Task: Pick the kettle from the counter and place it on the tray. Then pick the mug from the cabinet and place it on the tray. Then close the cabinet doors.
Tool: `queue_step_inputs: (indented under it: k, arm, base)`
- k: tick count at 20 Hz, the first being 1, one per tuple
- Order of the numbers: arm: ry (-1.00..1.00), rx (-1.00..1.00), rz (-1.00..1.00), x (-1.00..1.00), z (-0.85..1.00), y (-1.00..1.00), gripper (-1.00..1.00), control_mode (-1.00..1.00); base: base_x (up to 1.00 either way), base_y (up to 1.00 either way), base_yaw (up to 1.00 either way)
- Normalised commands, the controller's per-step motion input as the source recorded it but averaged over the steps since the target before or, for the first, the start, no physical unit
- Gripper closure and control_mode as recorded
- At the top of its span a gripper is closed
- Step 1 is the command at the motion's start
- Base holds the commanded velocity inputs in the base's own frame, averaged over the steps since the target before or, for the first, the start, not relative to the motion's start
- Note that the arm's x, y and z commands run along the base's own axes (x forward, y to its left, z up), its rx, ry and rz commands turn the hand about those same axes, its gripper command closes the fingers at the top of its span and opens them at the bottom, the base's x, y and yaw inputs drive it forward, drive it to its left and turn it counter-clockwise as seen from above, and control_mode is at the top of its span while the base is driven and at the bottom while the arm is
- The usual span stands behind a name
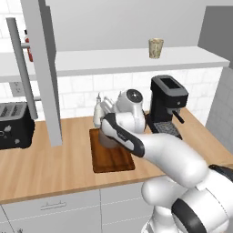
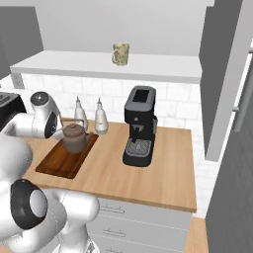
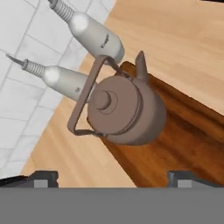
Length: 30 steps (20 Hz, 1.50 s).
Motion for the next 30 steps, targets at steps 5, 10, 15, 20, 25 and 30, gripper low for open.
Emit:
queue_step_inputs:
  k: [5,10,15,20,25,30]
  arm:
    - [-0.1,-0.01,0.26,-0.61,0.23,-0.1,-1.0,-1.0]
    - [-0.02,-0.15,0.21,-0.51,0.46,-0.2,-1.0,-1.0]
    - [-0.08,-0.24,0.09,-0.49,0.55,-0.25,-1.0,-1.0]
    - [-0.02,-0.16,0.06,-0.43,0.51,-0.46,-1.0,-1.0]
    - [-0.05,-0.12,0.0,-0.31,0.47,-0.48,-1.0,-1.0]
    - [-0.15,-0.01,0.0,-0.16,0.47,-0.47,-1.0,-1.0]
  base:
    - [0.0,0.0,0.0]
    - [0.0,0.0,0.0]
    - [0.0,0.0,0.0]
    - [0.0,0.0,0.0]
    - [0.0,0.0,0.0]
    - [0.0,0.0,0.0]
